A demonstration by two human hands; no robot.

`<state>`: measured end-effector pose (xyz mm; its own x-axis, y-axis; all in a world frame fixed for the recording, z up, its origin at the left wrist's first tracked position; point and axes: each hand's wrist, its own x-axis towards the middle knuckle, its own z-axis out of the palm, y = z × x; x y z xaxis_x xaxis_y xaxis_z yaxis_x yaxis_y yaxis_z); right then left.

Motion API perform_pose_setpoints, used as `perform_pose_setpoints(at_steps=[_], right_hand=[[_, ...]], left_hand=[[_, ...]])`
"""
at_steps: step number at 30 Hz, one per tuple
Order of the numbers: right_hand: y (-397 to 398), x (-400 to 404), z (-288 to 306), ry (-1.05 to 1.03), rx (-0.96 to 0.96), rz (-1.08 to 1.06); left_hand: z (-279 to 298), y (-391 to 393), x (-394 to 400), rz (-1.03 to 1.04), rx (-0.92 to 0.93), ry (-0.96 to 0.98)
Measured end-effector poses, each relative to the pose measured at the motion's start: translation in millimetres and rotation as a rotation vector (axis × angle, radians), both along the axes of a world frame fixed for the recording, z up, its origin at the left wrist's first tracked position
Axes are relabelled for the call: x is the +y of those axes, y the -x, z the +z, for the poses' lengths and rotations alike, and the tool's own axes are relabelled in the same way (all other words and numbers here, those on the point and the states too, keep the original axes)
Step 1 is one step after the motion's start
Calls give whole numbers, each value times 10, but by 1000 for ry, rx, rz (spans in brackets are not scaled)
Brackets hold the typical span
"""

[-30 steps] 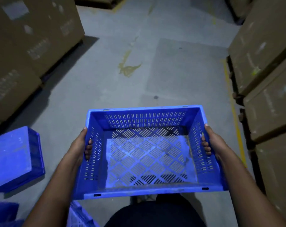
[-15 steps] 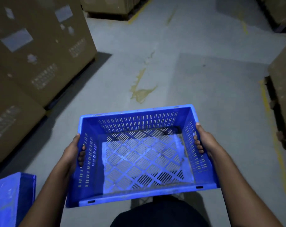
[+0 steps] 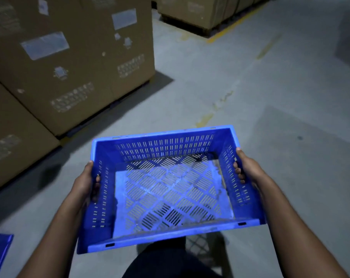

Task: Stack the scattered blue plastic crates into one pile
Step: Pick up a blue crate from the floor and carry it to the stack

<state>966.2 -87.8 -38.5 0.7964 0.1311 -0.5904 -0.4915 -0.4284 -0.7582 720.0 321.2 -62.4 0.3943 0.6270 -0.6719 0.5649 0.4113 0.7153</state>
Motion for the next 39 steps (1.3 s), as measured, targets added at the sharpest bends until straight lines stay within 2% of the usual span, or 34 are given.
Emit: perform_pose_setpoints(at_steps=[5,7,12,20,26,30,37,39], right_hand=[[-1534,1036,140,22,-36,105],[-2519,1820,267,28,-47,194],[-3070,2318,112,30,-11,282],[-5220,4609,-713,65,43,549],[-6158,5964,-1355,123,63,660],[-6519,6661,-2183,152,77,697],[-6983,7470,-4392,217,89,700],[-7053,7594,-4994,228,103,713]], left_hand=[[113,-1112,686,99,-41,16],[103,-1759,1239,210,-74,5],[85,-2063,1512,281,-20,35],[-593,-3433,2736,554,72,-19],[-1176,-4188,3433,685,185,-6],[-2010,-4468,3862,702,249,-24],[-4354,-4721,4590,570,315,31],[-4827,-4871,4730,535,378,-6]])
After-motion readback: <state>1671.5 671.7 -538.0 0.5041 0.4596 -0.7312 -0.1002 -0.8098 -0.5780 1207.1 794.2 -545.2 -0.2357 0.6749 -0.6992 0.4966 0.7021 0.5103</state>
